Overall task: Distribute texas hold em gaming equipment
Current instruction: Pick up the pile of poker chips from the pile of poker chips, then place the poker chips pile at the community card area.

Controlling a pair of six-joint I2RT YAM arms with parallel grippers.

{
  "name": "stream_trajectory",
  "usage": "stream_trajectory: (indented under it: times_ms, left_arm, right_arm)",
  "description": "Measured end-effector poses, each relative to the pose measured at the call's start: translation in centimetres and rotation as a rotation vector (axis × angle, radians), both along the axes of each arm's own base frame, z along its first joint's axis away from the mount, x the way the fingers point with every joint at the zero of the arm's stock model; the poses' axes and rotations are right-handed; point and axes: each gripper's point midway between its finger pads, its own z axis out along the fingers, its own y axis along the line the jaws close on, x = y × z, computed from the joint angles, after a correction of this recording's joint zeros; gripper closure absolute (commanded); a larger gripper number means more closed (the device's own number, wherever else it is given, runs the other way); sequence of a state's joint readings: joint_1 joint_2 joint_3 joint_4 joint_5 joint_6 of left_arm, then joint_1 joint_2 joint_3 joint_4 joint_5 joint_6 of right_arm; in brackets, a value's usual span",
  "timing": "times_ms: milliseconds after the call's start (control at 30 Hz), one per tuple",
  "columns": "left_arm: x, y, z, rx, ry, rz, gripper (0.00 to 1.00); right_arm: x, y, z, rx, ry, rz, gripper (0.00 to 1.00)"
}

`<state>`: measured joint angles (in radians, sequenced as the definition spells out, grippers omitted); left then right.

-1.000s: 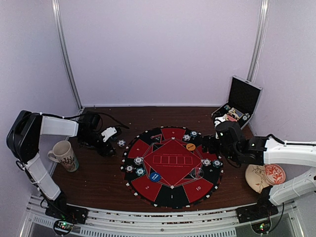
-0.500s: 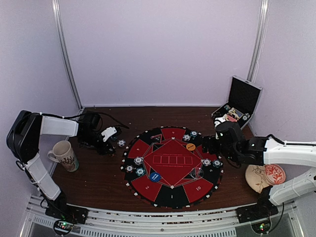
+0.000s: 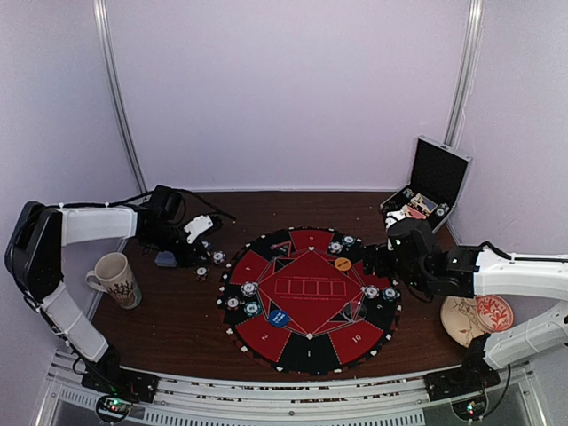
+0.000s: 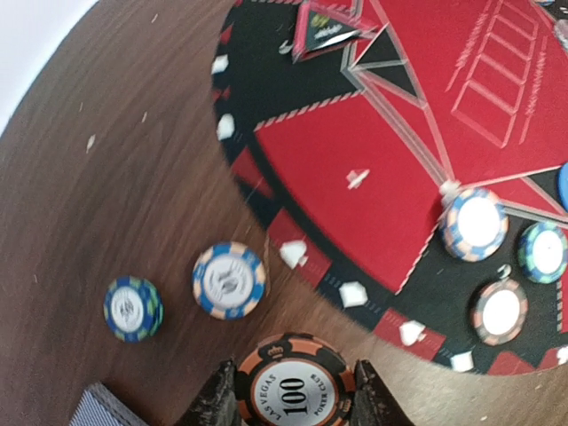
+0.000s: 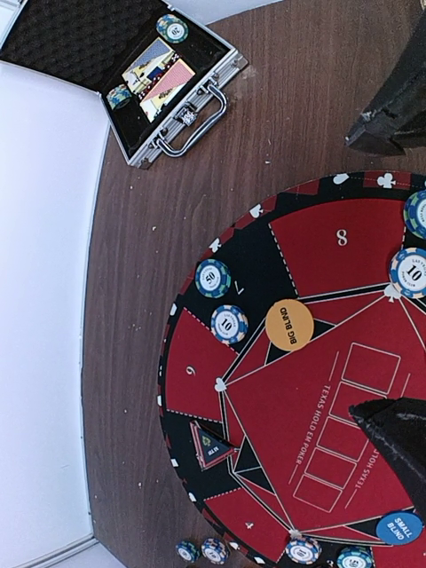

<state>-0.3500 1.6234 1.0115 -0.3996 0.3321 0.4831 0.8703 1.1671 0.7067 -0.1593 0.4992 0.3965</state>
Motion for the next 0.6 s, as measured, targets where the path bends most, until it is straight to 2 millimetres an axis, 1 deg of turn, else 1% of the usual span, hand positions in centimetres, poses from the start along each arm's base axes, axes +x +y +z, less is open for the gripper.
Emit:
stream_trajectory:
  times_ms: [67, 200, 300, 400, 600]
  left_arm:
    - [-0.1, -1.6, 1.1, 0.0, -0.017, -0.036, 1.0]
    - [-0.1, -6.7, 3.9, -0.016, -0.069, -0.131, 1.0]
    - [-0.1, -10.3, 5.2, -0.037, -0.089, -0.182, 1.0]
    - [-0.4, -14.1, 5.3, -0.051, -0.081, -0.224, 1.0]
    - [-1.4, -20.4, 3.4, -0.049, -0.046, -0.282, 1.0]
  right_arm:
    - [0.0, 0.0, 0.0, -0.001, 0.001, 0.0, 0.04]
    - [-0.1, -0.1, -0.1, 0.001, 0.001, -0.001, 0.04]
    - [-0.2, -0.3, 0.1, 0.007, -0.006, -0.005, 0.04]
    - [-0.2, -0.7, 0.8, 0.021, -0.025, -0.018, 0.04]
    - [-0.5, -1.8, 2.3, 0.062, -0.07, -0.057, 0.03]
